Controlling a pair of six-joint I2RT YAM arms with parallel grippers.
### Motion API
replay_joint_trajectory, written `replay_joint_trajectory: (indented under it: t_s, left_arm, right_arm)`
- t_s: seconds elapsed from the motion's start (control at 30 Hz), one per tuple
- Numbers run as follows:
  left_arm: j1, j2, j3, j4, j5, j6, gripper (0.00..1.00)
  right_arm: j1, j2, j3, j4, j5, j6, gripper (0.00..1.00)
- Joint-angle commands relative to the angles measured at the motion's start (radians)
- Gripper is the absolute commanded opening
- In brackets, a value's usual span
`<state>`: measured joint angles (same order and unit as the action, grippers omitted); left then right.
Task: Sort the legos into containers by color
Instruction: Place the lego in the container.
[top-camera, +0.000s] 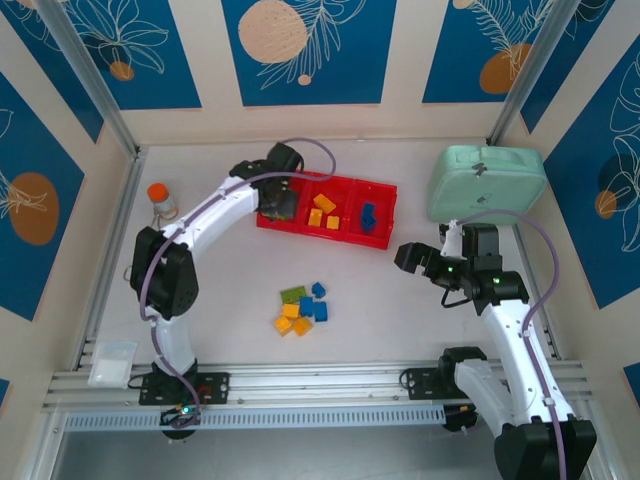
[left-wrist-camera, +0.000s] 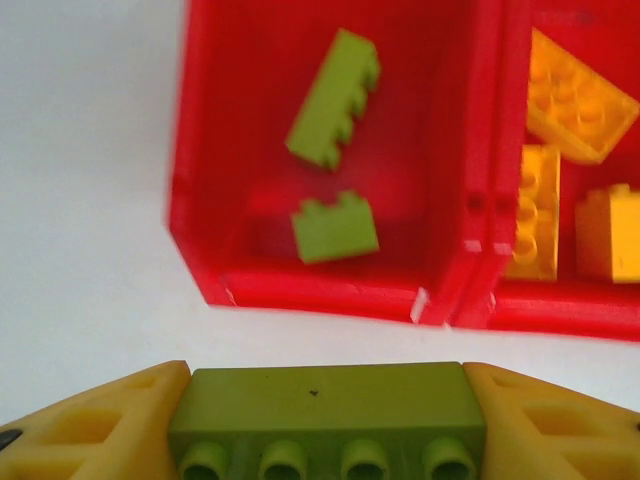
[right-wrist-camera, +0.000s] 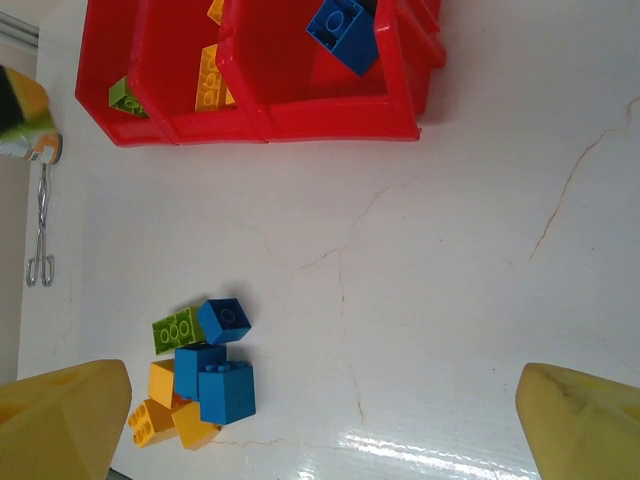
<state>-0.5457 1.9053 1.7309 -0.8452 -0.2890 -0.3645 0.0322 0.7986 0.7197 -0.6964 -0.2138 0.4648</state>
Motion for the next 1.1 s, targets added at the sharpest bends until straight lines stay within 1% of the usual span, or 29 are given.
replay_joint_trajectory:
  t_s: [0.0, 0.13, 0.27, 0.47, 0.57, 0.73, 0.83, 0.87, 0.9, 1.07]
  left_arm:
    - [0.032, 0.048, 0.079, 0.028, -0.034, 0.047, 0.50]
    - [0.066, 0.139, 0.167, 0.058, -0.042, 0.045, 0.50]
    - [0.078, 0.237, 0.254, 0.048, -0.036, 0.048, 0.50]
    - [0.089, 0.329, 0.304, 0.073, -0.019, 0.042, 0.50]
    - [0.092, 0.351, 0.332, 0.077, -0.004, 0.044, 0.57]
    - [0.092, 0.349, 0.346, 0.081, 0.007, 0.048, 0.67]
    - [0.092, 0.322, 0.340, 0.076, 0.013, 0.059, 0.76]
    - [0.092, 0.309, 0.329, 0.078, 0.019, 0.065, 0.84]
    - [0.092, 0.288, 0.310, 0.086, 0.027, 0.072, 1.00]
    - [0.093, 0.151, 0.164, 0.138, 0.051, 0.078, 0.99]
  right_arm:
    - [-0.004, -0.012, -0.012, 0.002, -0.022, 0.003, 0.99]
    - [-0.004, -0.012, -0.009, -0.002, -0.020, 0.003, 0.99]
    - [-0.003, -0.011, -0.009, -0.003, -0.016, 0.003, 0.99]
    - [-0.003, -0.005, -0.012, 0.001, -0.026, 0.005, 0.99]
    - [-0.001, 0.004, -0.010, 0.000, -0.039, 0.004, 0.99]
    - [0.000, 0.005, -0.012, 0.002, -0.033, 0.003, 0.99]
    - [0.000, 0.005, -0.010, 0.001, -0.031, 0.003, 0.99]
    - [-0.001, 0.005, -0.012, 0.001, -0.030, 0.003, 0.99]
    - [0.000, 0.006, -0.012, 0.001, -0.029, 0.003, 0.99]
    - [0.000, 0.002, -0.010, -0.002, -0.027, 0.003, 0.99]
